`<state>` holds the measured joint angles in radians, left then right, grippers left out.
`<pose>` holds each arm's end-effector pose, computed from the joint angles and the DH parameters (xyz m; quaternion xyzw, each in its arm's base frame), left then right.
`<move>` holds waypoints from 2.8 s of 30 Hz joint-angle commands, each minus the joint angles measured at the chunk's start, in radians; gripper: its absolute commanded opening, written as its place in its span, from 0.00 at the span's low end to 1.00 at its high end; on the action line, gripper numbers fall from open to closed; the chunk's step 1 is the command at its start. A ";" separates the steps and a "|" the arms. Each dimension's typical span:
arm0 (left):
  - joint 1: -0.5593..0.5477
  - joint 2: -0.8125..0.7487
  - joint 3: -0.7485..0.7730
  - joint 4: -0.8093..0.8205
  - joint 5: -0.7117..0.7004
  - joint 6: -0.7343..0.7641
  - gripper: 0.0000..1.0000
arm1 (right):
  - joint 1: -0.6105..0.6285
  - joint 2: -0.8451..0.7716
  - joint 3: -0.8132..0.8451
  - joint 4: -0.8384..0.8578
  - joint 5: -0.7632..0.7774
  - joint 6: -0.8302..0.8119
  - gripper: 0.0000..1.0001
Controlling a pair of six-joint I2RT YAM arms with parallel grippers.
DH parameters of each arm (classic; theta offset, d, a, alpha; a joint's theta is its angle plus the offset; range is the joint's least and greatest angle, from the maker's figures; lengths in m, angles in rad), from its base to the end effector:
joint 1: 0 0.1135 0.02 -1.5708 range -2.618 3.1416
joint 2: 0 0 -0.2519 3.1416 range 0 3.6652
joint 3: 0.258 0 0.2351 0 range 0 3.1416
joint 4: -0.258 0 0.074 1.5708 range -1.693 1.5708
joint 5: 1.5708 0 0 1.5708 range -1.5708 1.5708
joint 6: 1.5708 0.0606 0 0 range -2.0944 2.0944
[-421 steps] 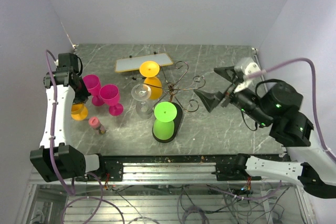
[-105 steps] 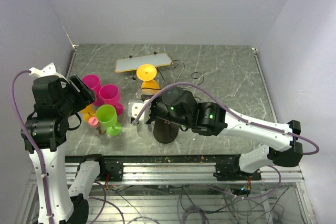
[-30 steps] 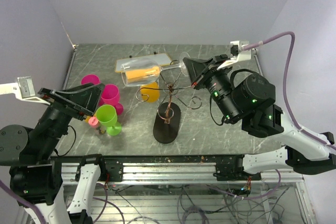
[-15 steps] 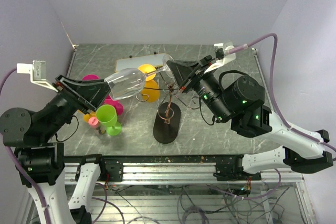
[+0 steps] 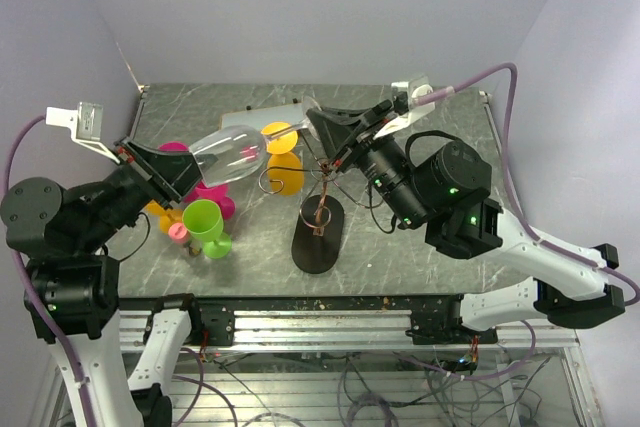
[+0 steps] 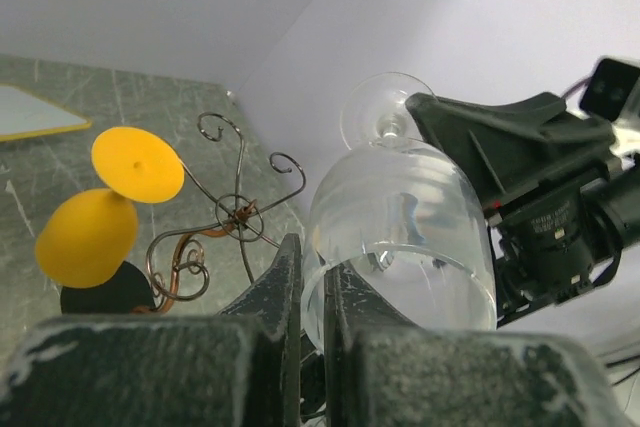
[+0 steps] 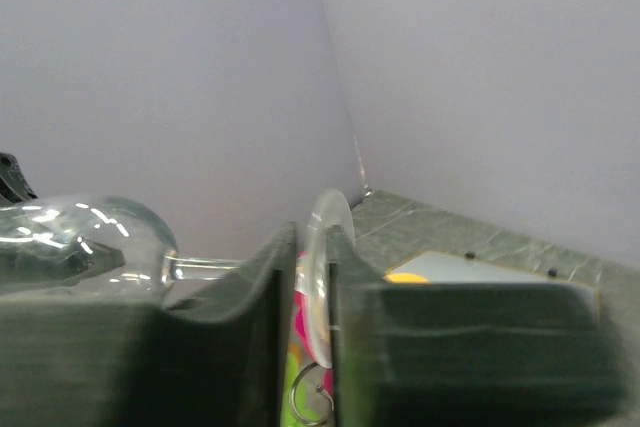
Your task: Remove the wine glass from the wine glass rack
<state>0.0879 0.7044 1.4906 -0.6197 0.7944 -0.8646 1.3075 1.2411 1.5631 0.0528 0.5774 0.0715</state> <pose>0.0646 -0.0377 0.4992 -0.0106 0.6647 -0.4978 0.5570 0.0973 0.2339 0.5264 -0.1209 0.5762 0.3803 0.7132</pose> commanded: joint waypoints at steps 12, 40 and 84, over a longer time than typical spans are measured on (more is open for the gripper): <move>-0.009 0.369 0.451 -0.505 -0.836 0.150 0.07 | 0.006 -0.049 -0.118 0.204 0.228 -0.432 1.00; 0.211 0.925 0.436 -0.522 -1.110 0.490 0.07 | 0.006 -0.023 -0.084 -0.077 -0.121 -0.526 1.00; 0.291 0.843 -0.080 -0.301 -1.113 0.509 0.31 | 0.006 0.074 0.036 -0.268 -0.277 -0.546 1.00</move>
<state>0.3676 1.5551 1.3937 -0.9279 -0.3038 -0.3416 1.3109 1.3113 1.5593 -0.1787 0.3176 -0.4850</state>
